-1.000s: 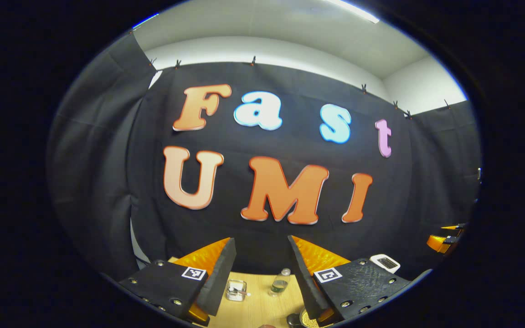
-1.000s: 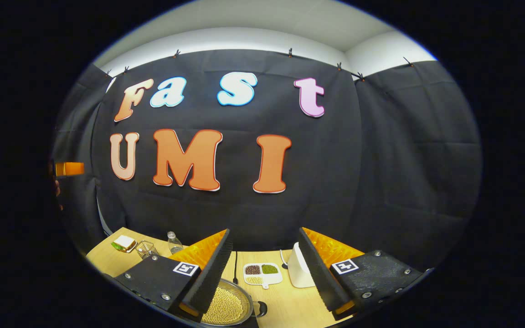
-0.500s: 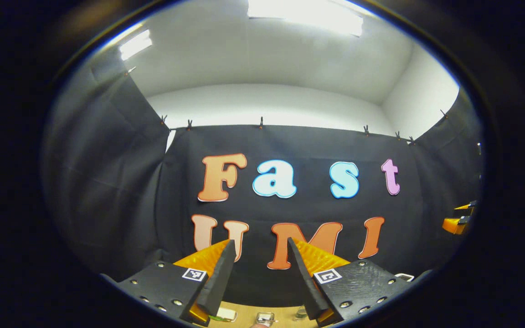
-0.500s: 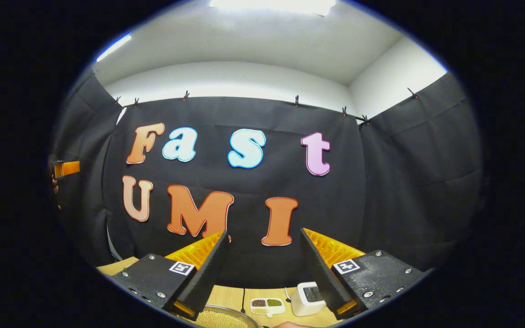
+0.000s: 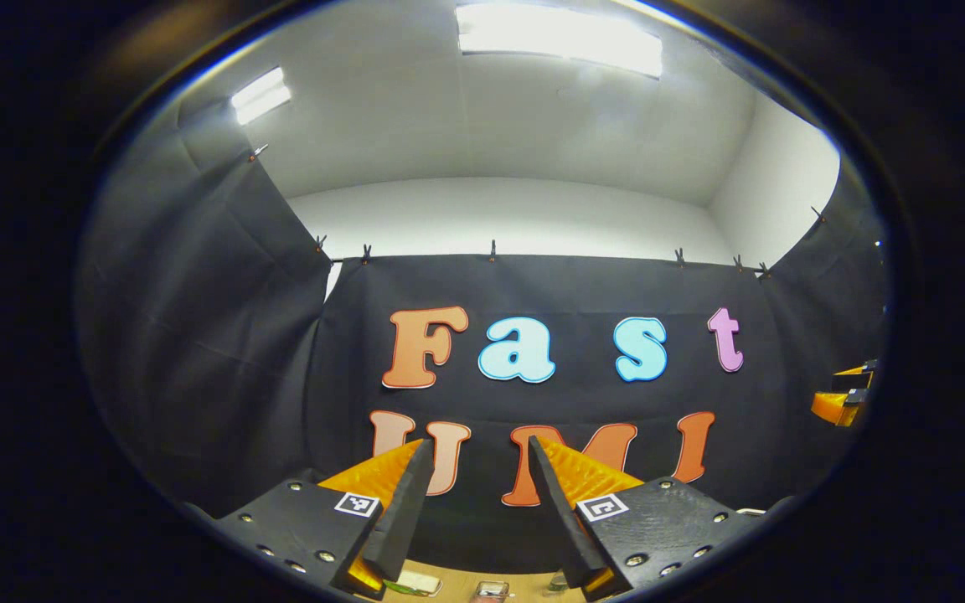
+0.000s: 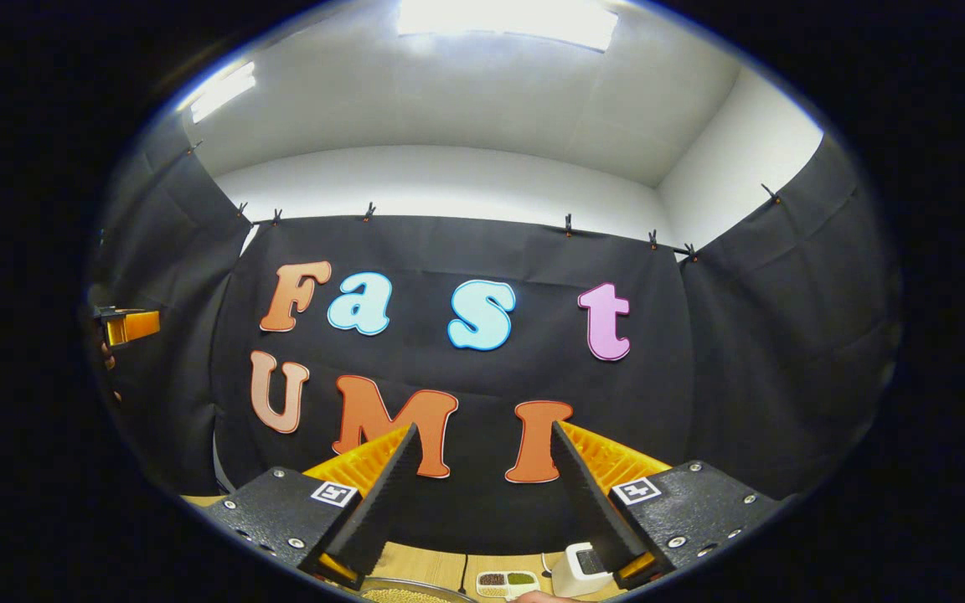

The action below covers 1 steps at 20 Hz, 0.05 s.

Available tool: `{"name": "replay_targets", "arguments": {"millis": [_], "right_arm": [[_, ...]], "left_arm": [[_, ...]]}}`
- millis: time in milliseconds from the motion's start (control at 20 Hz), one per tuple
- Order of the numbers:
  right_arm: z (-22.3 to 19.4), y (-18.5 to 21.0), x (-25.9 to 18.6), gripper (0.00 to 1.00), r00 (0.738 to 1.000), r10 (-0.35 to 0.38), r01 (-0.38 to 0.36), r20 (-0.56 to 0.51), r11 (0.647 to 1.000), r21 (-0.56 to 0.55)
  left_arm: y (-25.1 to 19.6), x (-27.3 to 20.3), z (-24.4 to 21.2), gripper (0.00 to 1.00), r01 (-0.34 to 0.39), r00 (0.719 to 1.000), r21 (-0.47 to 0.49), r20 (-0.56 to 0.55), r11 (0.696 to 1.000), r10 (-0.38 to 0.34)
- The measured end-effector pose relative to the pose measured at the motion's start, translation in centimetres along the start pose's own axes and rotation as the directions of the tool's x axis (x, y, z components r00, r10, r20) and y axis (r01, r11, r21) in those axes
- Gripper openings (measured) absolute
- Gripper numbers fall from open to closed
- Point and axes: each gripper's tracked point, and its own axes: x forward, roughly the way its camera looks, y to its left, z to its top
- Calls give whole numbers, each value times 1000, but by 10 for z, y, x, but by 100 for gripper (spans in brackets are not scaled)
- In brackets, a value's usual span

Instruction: First push the handle of the pot to place it horizontally, then grasp the pot with both hands and set it on the induction cooktop.

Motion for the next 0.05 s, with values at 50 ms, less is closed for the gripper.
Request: {"name": "replay_targets", "arguments": {"millis": [50], "right_arm": [[-1, 3, 1, 97, 1000, 3, -3, 2, 1000, 0]], "left_arm": [[0, 0, -3, 70, 0, 1000, -2, -10, 1000, 0]]}}
